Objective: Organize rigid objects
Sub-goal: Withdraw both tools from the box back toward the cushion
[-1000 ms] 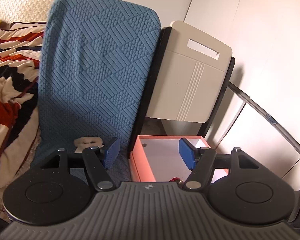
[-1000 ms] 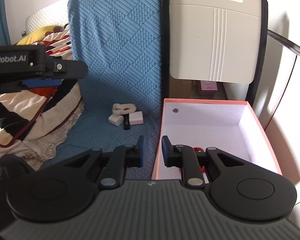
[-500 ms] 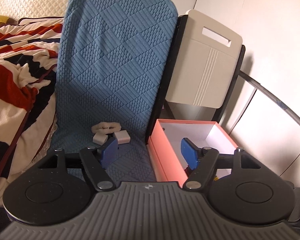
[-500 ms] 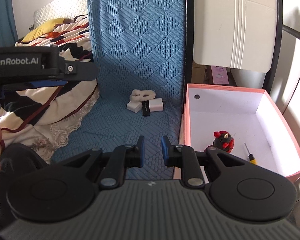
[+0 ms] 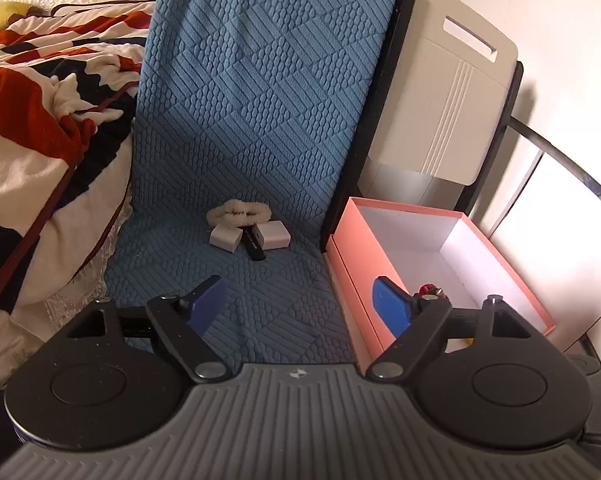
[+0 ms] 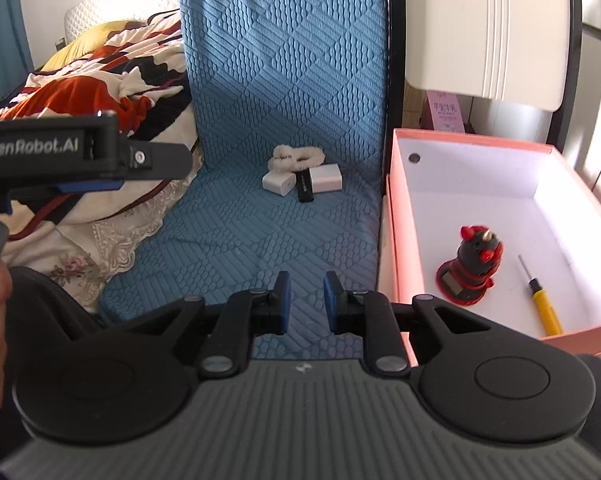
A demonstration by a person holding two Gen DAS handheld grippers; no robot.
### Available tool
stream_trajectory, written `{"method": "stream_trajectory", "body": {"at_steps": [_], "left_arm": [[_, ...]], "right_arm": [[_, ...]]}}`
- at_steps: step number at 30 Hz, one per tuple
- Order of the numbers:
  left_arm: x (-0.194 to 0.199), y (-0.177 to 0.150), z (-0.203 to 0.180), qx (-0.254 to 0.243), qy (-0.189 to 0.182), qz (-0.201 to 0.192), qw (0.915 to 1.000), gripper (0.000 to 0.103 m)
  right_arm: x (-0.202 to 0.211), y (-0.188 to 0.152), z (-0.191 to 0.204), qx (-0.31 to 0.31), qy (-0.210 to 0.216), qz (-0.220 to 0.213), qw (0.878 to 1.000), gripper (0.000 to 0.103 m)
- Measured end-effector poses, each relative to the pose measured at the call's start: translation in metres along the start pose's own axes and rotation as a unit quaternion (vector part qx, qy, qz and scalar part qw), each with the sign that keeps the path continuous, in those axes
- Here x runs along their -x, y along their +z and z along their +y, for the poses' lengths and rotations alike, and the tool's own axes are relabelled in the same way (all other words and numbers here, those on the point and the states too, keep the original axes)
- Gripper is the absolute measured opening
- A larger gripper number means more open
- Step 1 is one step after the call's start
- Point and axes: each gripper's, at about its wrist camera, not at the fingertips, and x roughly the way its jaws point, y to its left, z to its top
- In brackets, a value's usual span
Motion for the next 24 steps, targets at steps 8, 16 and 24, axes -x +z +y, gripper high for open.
{"method": "stream_trajectory", "body": {"at_steps": [8,16,24], "left_arm": [[-0.031,0.0,0.027,0.001,0.031,0.015,0.9994,0.086],[-0.085,-0.004,0.052,-0.004,0.044,0.043,0.9981,0.086],[-0.112,0.013,0.077,0.019,0.042,0.047,0.9978,0.086]], "right_arm": [[-0.025,-0.002,-0.002,-0.016,-0.004,0.006,1.0,0.021],[-0.065,0.006,-0.001,0.001,0.002,0.014,1.0,0.021],[-0.1,0.023,-0.003,0.016,0.009,0.023,1.0,0.021]]}}
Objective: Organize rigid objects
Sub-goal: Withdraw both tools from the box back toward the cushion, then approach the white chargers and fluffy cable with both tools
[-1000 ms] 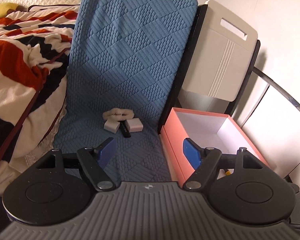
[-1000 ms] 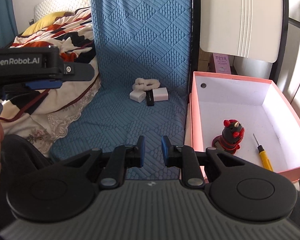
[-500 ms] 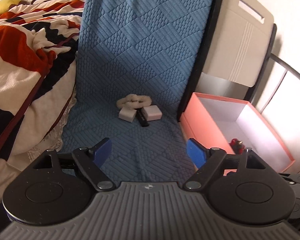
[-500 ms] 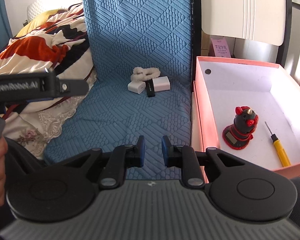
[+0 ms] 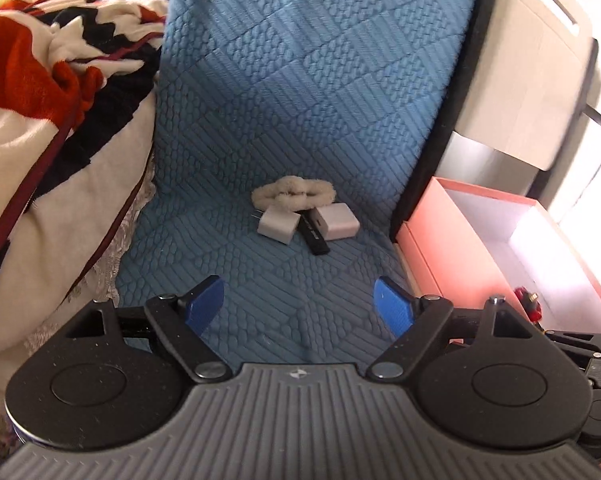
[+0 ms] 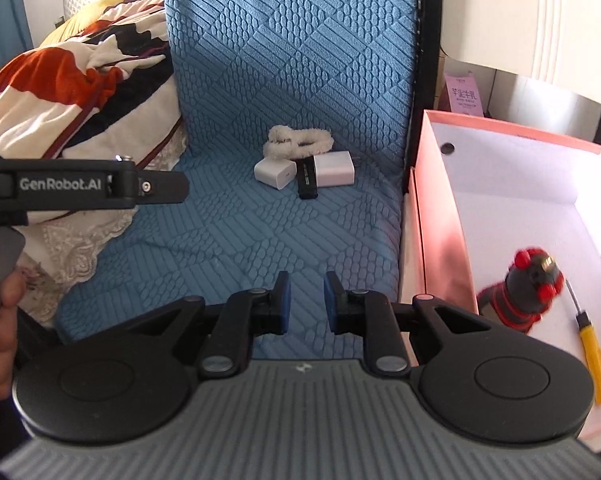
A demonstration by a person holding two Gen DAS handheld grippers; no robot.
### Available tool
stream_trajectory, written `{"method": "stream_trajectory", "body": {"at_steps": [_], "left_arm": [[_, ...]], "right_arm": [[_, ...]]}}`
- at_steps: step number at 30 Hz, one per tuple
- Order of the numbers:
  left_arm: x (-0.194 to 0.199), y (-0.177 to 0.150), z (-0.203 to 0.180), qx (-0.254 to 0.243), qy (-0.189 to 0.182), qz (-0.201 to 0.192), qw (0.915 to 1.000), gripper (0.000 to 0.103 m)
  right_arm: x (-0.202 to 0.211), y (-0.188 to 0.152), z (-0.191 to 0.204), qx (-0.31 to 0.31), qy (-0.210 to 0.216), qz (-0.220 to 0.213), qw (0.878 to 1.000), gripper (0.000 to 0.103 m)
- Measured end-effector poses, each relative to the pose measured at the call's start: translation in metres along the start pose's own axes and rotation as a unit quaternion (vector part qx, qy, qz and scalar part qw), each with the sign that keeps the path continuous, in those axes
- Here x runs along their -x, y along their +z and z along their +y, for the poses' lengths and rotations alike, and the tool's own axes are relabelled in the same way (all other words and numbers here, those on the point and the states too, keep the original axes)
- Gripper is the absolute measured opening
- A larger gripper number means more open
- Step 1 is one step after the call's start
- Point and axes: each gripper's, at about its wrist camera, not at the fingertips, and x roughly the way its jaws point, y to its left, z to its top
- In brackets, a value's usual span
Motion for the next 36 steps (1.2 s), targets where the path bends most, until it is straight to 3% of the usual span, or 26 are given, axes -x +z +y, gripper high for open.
{"method": "stream_trajectory", "body": {"at_steps": [12,24,36], "left_arm": [[-0.053,0.024,0.03,-0.008,0.011,0.031,0.9994,0.085],[-0.105,0.045,0.06,0.021,0.004,0.067,0.9975,0.084],[-0.145,0.072,0.084,0.057,-0.029,0.085,0.9943,0.083]], "right_arm": [[-0.051,0.032,0.001,0.028,0.016,0.026,0.999,0.021],[-0.103,0.065,-0.003,0.055,0.012,0.033,0.998,0.021],[-0.151,0.089,-0.013,0.056,0.018,0.046,0.997,0.023]]}}
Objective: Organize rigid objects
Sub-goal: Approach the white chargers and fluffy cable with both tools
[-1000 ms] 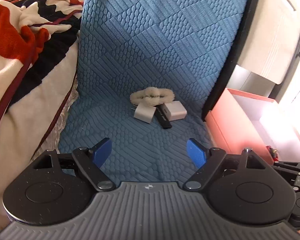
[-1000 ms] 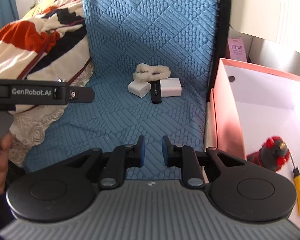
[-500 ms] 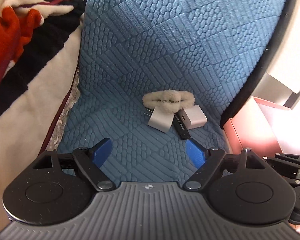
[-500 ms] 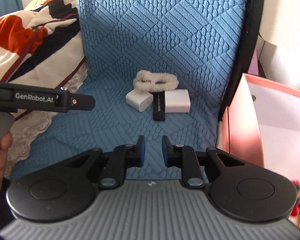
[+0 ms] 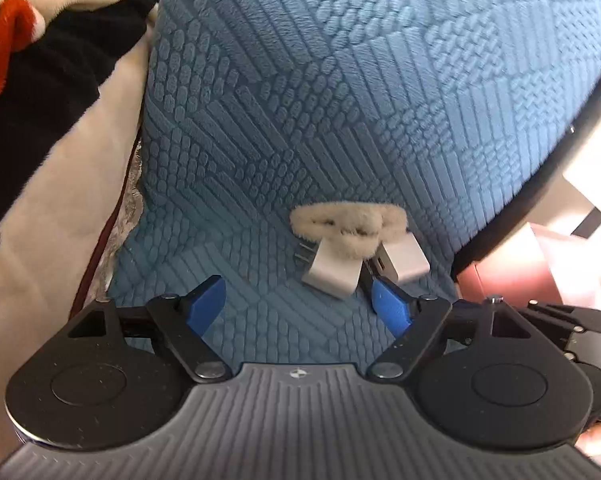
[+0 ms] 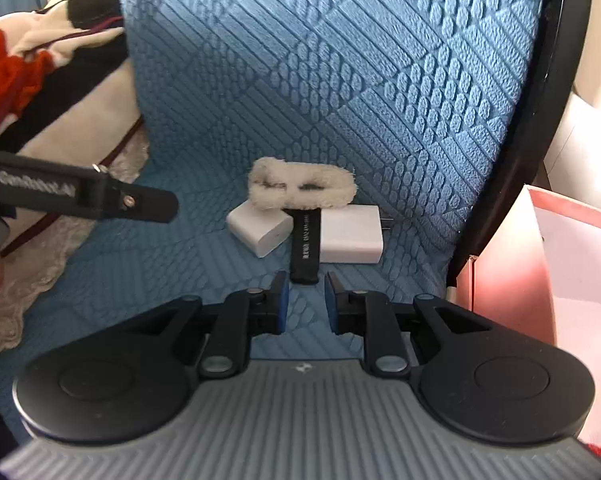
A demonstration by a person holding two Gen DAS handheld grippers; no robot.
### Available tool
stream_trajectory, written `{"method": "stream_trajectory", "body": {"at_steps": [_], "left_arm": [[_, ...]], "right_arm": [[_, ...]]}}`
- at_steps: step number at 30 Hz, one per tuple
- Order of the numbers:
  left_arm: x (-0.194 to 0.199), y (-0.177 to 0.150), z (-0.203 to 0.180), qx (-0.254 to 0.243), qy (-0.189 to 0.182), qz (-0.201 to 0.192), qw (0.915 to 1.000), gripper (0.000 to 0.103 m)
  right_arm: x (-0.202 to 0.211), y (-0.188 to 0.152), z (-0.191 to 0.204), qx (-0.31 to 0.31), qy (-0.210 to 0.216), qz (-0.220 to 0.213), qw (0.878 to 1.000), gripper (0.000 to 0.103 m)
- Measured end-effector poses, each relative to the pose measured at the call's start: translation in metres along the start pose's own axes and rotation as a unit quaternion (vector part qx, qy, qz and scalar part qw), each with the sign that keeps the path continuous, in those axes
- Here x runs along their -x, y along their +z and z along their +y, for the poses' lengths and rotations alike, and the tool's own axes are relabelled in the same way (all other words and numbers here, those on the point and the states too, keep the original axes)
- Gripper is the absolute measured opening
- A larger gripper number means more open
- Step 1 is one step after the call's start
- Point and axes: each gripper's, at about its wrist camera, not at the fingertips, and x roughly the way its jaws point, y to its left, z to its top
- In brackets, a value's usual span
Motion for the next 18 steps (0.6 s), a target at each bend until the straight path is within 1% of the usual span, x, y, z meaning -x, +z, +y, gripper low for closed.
{"method": "stream_trajectory", "body": {"at_steps": [1,3,4,5,9,11,12,14,18], "left_arm": [[-0.003,0.002,0.002,0.005,-0.003,0.003,1.0,0.082],[-0.01,0.006,0.005,0.014,-0.011,0.008,0.9998,0.078],[-0.013,0.007,0.006,0.017,-0.017,0.012,0.9996,0.078],[-0.016,0.008,0.006,0.019,-0.021,0.015,0.9995,0.076],[-0.028,0.009,0.006,0.02,-0.032,0.026,0.9989,0.074],[-0.031,0.009,0.002,0.008,-0.025,0.025,0.9993,0.074],[-0.032,0.008,-0.002,-0.006,-0.02,0.023,0.9995,0.074],[-0.034,0.007,-0.008,-0.029,-0.02,0.024,0.9991,0.074],[-0.04,0.005,-0.012,-0.041,-0.019,0.031,0.9985,0.074]], "right_arm": [[-0.004,0.002,-0.002,-0.004,-0.001,0.001,1.0,0.026],[-0.01,0.005,-0.007,-0.01,-0.003,0.0,1.0,0.035],[-0.013,0.006,-0.009,-0.013,-0.008,-0.003,1.0,0.042],[-0.017,0.007,-0.011,-0.015,-0.015,-0.006,1.0,0.047],[-0.035,0.013,-0.02,-0.017,-0.029,-0.01,0.999,0.048],[-0.045,0.017,-0.027,-0.025,-0.034,-0.005,0.999,0.048],[-0.05,0.019,-0.03,-0.03,-0.035,-0.002,0.999,0.048],[-0.056,0.021,-0.035,-0.041,-0.027,-0.002,0.999,0.048],[-0.069,0.023,-0.044,-0.065,-0.007,0.01,0.998,0.048]]}}
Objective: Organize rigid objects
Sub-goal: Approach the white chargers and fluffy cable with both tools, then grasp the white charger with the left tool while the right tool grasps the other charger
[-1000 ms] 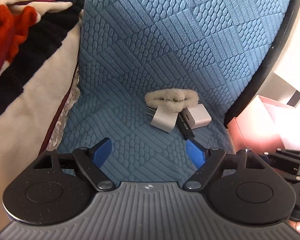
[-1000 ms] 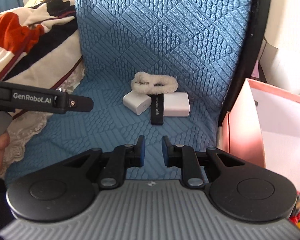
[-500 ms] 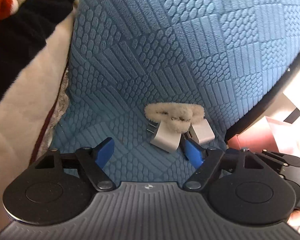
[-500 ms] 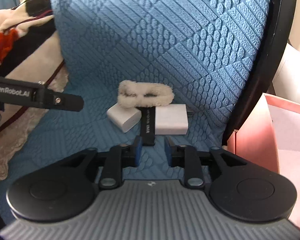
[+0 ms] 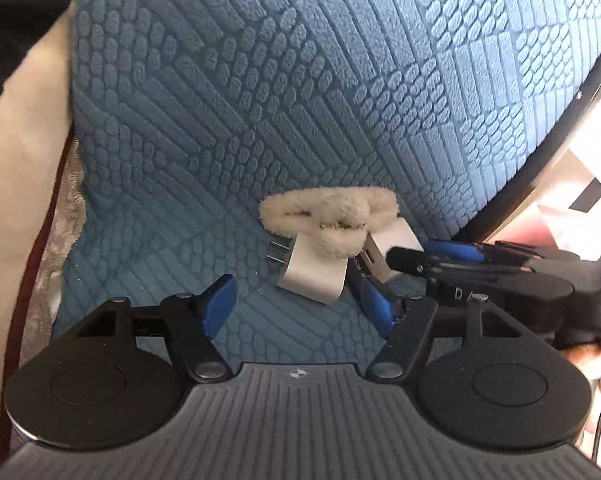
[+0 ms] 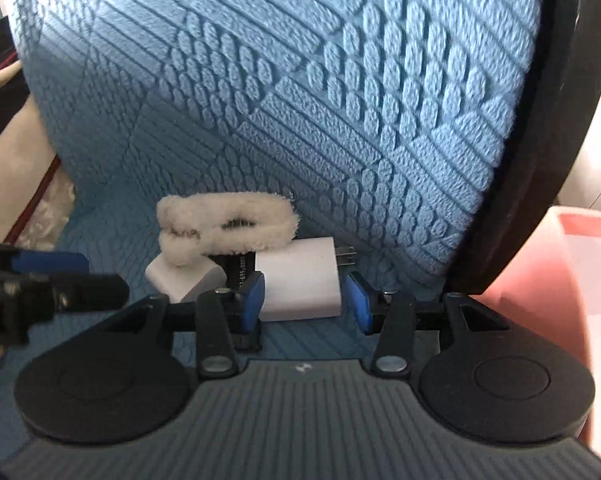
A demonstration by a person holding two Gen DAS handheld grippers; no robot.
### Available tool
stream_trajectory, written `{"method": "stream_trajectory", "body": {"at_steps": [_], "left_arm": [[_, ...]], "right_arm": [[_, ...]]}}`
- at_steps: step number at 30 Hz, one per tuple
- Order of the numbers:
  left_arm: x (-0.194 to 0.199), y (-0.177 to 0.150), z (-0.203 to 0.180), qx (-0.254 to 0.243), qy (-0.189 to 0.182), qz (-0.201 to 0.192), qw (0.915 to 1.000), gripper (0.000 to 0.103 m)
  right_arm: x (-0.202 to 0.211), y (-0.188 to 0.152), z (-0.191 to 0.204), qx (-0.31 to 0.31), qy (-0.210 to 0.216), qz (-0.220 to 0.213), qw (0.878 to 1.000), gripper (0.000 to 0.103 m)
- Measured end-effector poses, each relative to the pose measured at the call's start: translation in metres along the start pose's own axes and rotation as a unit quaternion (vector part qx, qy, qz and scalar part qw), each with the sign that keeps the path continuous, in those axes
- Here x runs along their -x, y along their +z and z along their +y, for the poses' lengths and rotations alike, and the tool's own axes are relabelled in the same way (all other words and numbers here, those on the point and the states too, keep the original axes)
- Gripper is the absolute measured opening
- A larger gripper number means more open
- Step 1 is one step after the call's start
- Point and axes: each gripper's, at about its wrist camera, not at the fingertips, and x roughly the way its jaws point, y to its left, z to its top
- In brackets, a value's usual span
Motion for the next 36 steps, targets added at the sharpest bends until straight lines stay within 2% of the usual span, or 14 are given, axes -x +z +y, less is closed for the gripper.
{"method": "stream_trajectory", "body": {"at_steps": [4,11,13,16,19,28,33,36], "left_arm": [[-0.013,0.0,-0.001,-0.013,0.022,0.021,0.9994,0.074],[-0.02,-0.001,-0.008,-0.028,0.011,0.016,0.9994,0.074],[-0.022,-0.002,-0.011,-0.031,0.011,0.016,0.9993,0.074],[-0.027,-0.002,-0.014,-0.036,0.011,0.018,0.9991,0.074],[-0.034,-0.003,-0.016,-0.039,0.01,0.022,0.999,0.075],[-0.05,-0.001,-0.019,-0.039,0.014,0.022,0.9989,0.075],[-0.065,-0.002,-0.019,-0.018,0.018,0.027,0.9993,0.079],[-0.073,-0.004,-0.028,-0.033,0.027,0.029,0.9987,0.079]], "right_arm": [[-0.006,0.003,-0.008,-0.003,0.017,-0.003,1.0,0.048],[-0.012,0.012,-0.029,-0.052,0.048,0.023,0.997,0.049],[-0.013,0.014,-0.029,-0.039,0.044,0.028,0.998,0.055],[-0.014,0.012,-0.025,-0.019,0.045,0.043,0.998,0.057],[-0.012,0.006,-0.021,-0.001,0.033,0.048,0.998,0.054],[0.014,0.011,-0.025,-0.004,0.001,0.031,1.0,0.054],[0.029,0.008,-0.038,0.005,-0.012,0.032,0.999,0.054],[0.036,0.001,-0.04,0.017,-0.013,0.035,0.999,0.054]]}}
